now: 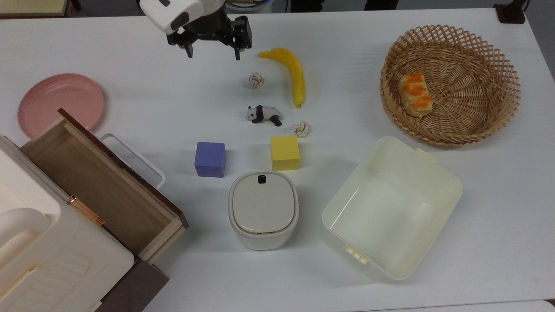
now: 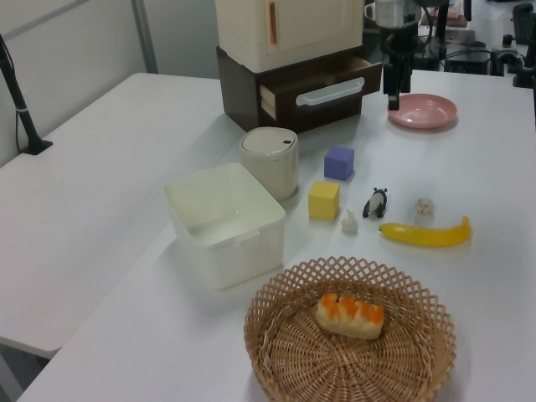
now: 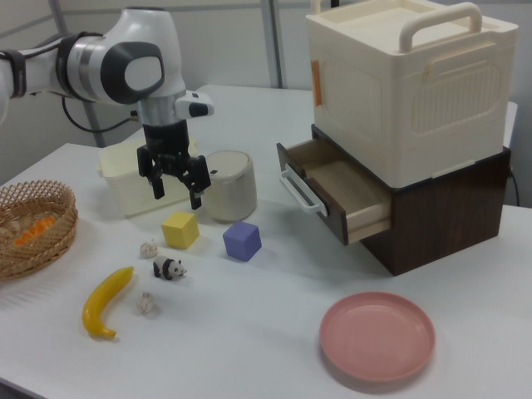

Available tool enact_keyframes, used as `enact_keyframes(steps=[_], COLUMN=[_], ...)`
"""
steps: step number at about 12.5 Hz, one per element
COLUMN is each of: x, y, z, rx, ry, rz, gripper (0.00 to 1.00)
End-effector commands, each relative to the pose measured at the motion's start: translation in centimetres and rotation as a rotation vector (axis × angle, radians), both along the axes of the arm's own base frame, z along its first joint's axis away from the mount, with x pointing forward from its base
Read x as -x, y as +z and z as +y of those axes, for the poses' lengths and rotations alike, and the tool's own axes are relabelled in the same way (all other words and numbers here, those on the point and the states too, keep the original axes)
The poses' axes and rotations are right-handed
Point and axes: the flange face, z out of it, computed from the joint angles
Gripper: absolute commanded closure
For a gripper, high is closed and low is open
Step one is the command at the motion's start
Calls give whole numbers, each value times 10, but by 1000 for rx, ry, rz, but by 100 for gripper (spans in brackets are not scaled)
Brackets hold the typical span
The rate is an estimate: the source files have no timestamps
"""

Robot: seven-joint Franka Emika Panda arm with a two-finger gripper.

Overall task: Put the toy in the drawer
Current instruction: 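Move the open gripper over the panda toy and lower it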

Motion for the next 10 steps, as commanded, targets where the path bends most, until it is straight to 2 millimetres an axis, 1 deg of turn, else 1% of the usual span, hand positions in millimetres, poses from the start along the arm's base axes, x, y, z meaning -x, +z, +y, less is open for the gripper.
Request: enact_keyframes(steps=[1, 5, 7, 8, 9, 10], x=[3, -3, -7, -7, -7, -5], y=[-22, -56, -71, -77, -88, -101], z=[12, 23, 25, 31, 43, 47], rx=[-4, -3, -3, -1, 27, 68], ry=[10, 11, 5, 17, 57, 105], rz=[-33, -4, 1, -1, -2, 10], gripper=[0, 0, 0, 0, 0, 0])
